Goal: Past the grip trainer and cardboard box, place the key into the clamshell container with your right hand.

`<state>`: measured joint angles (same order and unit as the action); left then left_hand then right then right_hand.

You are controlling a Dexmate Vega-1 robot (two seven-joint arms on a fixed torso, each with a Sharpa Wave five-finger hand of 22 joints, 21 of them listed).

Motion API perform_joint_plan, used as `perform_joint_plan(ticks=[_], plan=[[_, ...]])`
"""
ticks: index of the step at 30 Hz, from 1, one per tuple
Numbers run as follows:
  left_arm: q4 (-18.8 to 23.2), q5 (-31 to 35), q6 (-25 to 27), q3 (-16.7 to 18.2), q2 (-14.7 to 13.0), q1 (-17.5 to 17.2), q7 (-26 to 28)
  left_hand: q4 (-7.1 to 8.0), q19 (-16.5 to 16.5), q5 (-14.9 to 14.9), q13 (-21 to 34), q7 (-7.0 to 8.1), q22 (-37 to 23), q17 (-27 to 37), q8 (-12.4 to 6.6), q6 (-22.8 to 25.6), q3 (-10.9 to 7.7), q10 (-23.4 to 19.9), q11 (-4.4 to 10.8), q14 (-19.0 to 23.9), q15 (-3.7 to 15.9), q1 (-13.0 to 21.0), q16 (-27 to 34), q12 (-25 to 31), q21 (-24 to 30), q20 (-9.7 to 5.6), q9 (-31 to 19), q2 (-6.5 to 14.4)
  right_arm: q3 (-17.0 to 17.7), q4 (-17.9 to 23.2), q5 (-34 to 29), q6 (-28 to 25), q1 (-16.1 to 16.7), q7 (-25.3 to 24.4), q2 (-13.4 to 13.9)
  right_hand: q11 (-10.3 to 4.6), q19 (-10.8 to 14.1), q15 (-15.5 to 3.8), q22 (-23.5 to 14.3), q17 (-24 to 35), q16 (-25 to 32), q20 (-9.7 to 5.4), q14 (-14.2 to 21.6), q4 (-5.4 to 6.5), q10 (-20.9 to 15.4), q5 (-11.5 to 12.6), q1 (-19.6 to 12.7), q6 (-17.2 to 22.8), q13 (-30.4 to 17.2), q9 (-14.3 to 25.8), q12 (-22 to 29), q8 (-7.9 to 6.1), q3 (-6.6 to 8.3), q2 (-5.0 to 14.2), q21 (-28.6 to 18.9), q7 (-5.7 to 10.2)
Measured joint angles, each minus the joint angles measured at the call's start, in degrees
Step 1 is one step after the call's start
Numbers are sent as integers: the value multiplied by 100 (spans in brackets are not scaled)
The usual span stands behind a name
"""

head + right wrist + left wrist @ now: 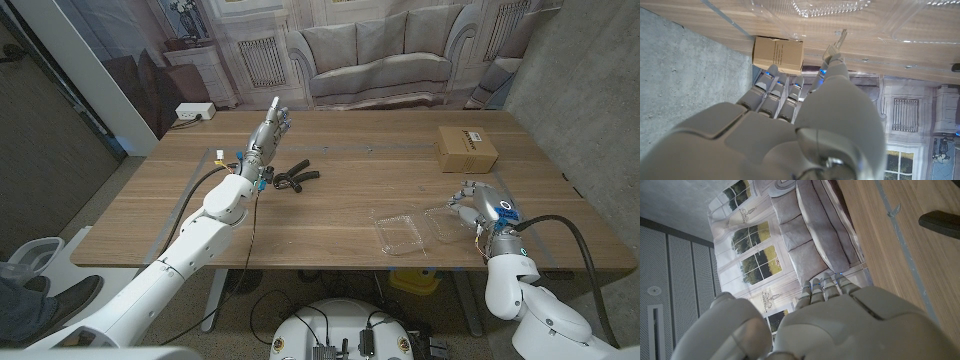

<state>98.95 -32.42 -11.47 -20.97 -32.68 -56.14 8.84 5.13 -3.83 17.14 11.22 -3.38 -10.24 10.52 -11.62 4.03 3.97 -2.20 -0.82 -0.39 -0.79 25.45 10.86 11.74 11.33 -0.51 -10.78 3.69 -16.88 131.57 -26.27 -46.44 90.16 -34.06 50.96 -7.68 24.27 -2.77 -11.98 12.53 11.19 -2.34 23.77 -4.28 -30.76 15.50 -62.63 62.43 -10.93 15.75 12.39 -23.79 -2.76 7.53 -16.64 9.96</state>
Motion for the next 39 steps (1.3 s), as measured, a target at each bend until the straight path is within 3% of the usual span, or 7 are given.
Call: perform_joint_plan(ticks=[21,27,39], plan=[[-13,49,31,-77,53,67,1,-15,0,-44,0,0,0,0,0,0,15,0,0,0,0,24,0,0,0,0,0,24,-105,-286,275,220,-105,-250,-92,20,-30,21,27,1,0,-31,-20,0,19,-1,-25,-16,0,16,0,-20,0,25,35,-50],[-13,52,61,-79,53,67,9,-15,0,-44,0,0,0,0,0,0,15,0,0,0,0,24,0,0,0,0,0,24,-113,-310,289,228,-129,-252,-64,96,-30,21,27,0,0,-31,-20,0,7,24,-47,-156,0,54,0,-21,0,48,35,-90],[14,52,94,-83,34,69,19,-15,0,-44,0,0,0,0,0,0,14,0,0,0,0,39,0,0,0,0,0,7,-158,-328,438,238,-179,-252,-16,135,-30,21,26,-29,0,-31,-19,0,29,-47,-21,-463,0,81,0,91,0,24,62,-31]])
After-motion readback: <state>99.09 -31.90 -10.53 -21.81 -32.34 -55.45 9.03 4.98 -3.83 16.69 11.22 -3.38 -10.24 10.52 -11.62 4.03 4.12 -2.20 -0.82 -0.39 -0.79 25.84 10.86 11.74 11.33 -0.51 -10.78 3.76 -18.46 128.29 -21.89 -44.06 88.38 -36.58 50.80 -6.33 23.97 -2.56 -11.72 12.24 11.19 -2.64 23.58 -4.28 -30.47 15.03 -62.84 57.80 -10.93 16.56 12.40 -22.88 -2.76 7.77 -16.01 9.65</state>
